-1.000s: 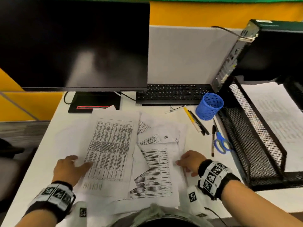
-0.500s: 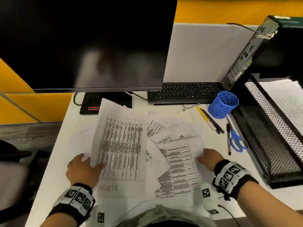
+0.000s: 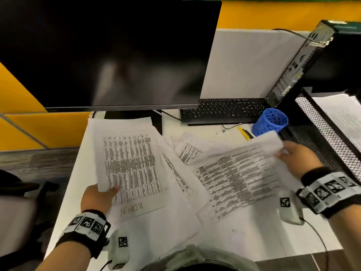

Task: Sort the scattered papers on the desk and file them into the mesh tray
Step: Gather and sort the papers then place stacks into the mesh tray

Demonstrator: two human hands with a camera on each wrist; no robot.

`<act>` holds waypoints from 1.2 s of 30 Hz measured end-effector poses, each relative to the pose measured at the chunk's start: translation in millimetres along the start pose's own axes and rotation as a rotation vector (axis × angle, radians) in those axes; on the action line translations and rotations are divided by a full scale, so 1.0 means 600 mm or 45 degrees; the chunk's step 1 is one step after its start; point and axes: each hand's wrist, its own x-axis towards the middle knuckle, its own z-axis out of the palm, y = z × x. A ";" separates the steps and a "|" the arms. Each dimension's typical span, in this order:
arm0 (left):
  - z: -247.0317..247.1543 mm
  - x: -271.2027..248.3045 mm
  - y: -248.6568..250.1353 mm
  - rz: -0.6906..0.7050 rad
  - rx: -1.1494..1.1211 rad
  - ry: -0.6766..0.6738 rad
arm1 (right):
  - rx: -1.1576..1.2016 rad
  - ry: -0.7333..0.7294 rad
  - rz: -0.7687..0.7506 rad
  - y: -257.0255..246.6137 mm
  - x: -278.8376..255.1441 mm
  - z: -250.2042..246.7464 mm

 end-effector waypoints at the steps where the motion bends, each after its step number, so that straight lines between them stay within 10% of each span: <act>1: 0.002 -0.002 0.001 0.009 0.007 -0.012 | 0.044 0.057 -0.031 -0.007 -0.004 -0.024; 11: -0.045 -0.026 0.006 0.254 -0.033 0.057 | 0.132 0.349 -0.363 -0.012 0.021 -0.222; 31: -0.045 -0.097 0.089 0.275 -0.399 -0.514 | 0.309 -0.186 -0.724 -0.268 -0.040 0.026; 36: -0.020 -0.125 0.102 0.556 -0.111 -0.644 | 0.396 -0.200 -0.761 -0.284 -0.040 0.045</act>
